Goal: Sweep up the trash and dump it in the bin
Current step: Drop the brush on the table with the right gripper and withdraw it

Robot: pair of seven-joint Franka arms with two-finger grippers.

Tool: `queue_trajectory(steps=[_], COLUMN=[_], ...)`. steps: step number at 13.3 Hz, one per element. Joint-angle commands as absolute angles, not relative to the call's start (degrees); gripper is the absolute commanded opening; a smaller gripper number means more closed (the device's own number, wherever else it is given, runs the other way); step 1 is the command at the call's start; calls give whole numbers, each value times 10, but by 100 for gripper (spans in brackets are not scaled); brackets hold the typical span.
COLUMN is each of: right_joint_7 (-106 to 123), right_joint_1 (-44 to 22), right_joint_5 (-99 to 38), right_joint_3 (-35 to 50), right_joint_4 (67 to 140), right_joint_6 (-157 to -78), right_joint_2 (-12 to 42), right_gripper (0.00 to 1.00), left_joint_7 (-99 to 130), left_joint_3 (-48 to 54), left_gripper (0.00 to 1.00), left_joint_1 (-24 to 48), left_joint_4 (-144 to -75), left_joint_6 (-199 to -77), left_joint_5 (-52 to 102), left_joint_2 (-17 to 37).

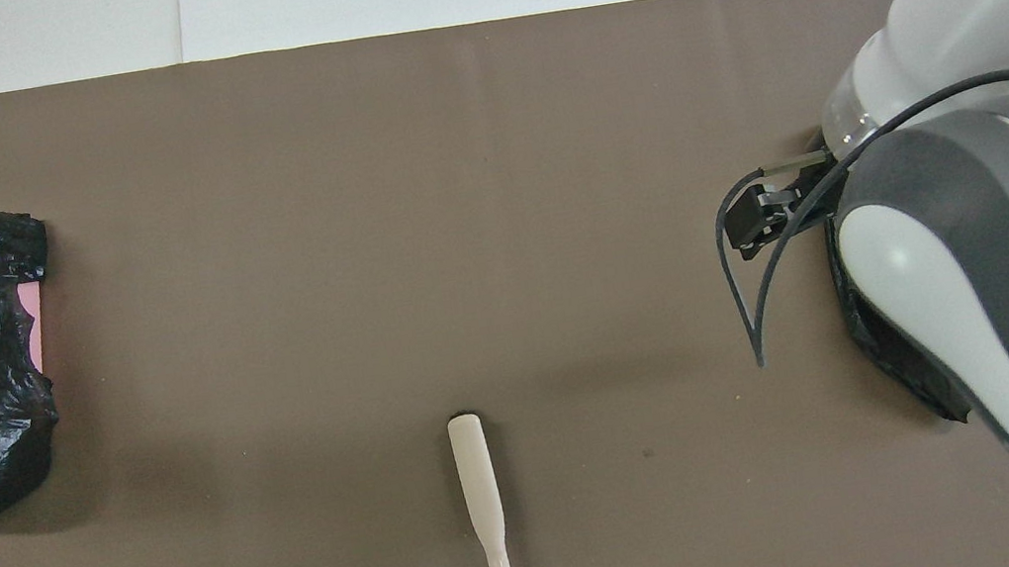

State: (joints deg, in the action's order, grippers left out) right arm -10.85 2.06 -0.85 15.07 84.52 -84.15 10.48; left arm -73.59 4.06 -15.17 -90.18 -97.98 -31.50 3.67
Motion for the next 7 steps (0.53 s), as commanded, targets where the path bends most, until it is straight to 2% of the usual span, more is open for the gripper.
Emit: queue_trajectory(steps=[1,4,7], right_joint_7=[-98,-104,-98], right_joint_1=[62,91,59], right_joint_5=[-1,-1,8], right_joint_3=[149,137,74], right_joint_4=[817,815,797], right_joint_6=[-831,-838,-853], right_joint_2=[102,100,87], right_gripper=[100,100,100], left_joint_7=[-598,-392,-108], left_joint_3=[36,38,38], left_gripper=[0,0,0], left_joint_1=[-127,-65,48], left_joint_4=[-923,-969,-997], left_joint_6=[-959,-957,-976], left_joint_5=[-215,-123,-70], left_joint_2=[15,-10,-11])
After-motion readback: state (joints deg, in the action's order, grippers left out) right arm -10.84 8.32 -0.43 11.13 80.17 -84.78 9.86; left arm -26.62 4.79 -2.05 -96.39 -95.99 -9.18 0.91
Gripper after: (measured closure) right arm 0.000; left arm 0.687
